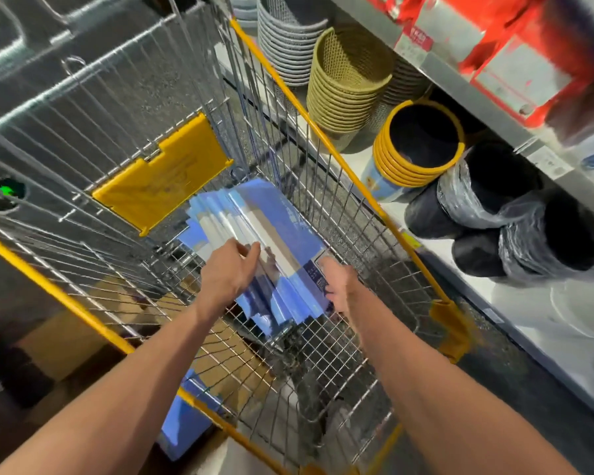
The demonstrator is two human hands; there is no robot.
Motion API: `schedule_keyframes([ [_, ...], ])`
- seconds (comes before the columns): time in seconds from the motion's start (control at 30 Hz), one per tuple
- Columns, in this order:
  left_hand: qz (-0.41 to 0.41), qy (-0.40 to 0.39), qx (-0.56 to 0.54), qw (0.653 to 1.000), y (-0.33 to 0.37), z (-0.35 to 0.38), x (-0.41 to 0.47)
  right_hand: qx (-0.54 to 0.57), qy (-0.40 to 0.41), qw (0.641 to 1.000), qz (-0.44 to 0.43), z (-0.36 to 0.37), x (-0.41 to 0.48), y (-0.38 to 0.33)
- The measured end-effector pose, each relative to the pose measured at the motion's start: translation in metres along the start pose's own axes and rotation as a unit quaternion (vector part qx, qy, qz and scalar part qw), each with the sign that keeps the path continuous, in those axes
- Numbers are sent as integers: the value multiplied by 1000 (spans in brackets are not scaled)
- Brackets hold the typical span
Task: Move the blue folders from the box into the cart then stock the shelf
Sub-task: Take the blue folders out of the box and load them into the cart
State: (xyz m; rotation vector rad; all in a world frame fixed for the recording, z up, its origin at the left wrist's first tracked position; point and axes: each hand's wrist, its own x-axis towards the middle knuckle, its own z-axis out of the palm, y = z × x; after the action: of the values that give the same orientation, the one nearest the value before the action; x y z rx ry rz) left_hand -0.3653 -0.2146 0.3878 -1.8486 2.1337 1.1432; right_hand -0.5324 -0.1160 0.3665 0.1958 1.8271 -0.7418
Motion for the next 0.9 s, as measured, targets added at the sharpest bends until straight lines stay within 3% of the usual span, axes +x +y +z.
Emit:
schedule_keyframes([
  [0.13,15,24,-61,998,12,-21,-38,-112,6,986,-119,1,-45,-3],
  [0.37,45,127,-195,971,26,-55,-150,-237,-66,923,-296,-15,-145,27],
  [0.57,51,227,-259,937,2,-63,-271,-257,-170,883,-355,-21,-220,69],
  [0.7,1,294,-271,917,-48,-61,-341,-291,-241,851,-364,2,-269,106],
  [0.9,-76,331,-268,902,-129,-46,-414,-372,-310,795,-366,47,-312,170],
])
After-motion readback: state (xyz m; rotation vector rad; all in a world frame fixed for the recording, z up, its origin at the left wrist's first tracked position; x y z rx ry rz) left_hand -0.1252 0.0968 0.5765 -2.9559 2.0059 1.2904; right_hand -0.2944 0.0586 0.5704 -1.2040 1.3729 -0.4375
